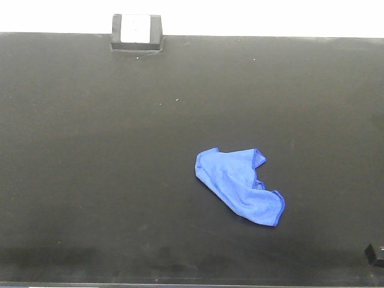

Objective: Wipe right workspace with blue cloth

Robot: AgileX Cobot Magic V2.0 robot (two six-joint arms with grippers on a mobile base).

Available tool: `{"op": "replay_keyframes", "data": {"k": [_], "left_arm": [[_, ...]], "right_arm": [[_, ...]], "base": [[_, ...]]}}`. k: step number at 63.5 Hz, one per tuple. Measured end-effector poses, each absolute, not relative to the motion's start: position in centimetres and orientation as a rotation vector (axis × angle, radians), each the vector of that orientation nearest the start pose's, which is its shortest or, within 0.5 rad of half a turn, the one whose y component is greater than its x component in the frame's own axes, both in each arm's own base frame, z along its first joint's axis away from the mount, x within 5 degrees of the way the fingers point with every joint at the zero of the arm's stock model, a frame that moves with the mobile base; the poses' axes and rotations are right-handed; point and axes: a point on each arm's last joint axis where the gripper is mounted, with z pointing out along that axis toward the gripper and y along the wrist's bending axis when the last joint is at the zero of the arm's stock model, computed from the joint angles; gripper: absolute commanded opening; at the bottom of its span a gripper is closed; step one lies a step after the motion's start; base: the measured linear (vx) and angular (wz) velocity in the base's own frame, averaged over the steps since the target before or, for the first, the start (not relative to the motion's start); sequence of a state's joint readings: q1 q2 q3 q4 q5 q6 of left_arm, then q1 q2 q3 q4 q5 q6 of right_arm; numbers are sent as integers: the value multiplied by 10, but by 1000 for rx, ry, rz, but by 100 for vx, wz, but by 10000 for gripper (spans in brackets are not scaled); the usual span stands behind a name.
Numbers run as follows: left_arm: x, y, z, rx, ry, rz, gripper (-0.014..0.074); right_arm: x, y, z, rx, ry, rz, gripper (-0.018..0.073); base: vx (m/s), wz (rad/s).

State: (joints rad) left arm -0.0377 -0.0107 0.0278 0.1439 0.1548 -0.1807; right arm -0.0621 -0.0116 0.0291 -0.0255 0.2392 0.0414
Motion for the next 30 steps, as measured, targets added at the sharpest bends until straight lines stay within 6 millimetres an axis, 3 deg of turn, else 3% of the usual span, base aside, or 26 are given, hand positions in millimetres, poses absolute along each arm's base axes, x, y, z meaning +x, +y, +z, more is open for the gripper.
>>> {"op": "replay_keyframes", "data": {"k": [30], "left_arm": [[56, 0, 190, -17, 1654, -40, -6]], "right_arm": [[55, -4, 182, 73, 1739, -39, -8]], "base": [[0, 0]]}}
